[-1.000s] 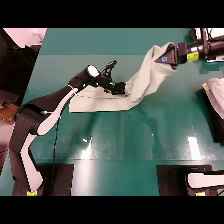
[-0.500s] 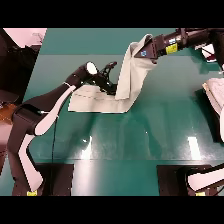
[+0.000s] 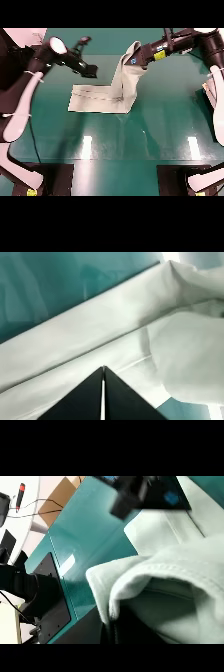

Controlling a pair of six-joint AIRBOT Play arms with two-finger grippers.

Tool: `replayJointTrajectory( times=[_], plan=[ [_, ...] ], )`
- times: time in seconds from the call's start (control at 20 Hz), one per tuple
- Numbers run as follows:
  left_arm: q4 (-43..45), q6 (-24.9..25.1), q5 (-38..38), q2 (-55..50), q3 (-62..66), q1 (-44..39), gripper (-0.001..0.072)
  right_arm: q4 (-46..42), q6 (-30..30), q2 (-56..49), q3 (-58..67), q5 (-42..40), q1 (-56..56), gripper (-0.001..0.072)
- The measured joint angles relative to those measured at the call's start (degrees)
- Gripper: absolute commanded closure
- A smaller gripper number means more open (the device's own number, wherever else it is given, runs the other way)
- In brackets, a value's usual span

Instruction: Fold the shirts.

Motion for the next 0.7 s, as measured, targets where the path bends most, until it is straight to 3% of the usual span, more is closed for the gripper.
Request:
replayJointTrajectory(
  times=[0.25, 0.35, 0.4, 0.7],
  plan=[
    [1.22, 0.04, -2.23, 7.91, 0.00, 7.87, 0.0682, -1.29, -2.60, -5.31, 0.00, -7.52, 8.68, 0.0671],
    [1.29, 0.04, -3.19, 10.34, 0.02, 9.90, 0.0682, -1.51, -4.59, -8.83, 0.17, -13.81, 13.25, 0.0358],
    [1.31, 0.07, -3.85, 11.17, 0.02, 10.67, 0.0681, -1.51, -5.68, -10.75, 0.83, -17.07, 15.47, 0.0325],
    [2.10, 0.20, -6.88, 13.84, 0.02, 12.61, 0.0682, -1.55, -8.44, -16.83, 4.04, -31.23, 22.67, 0.0326]
  ],
)
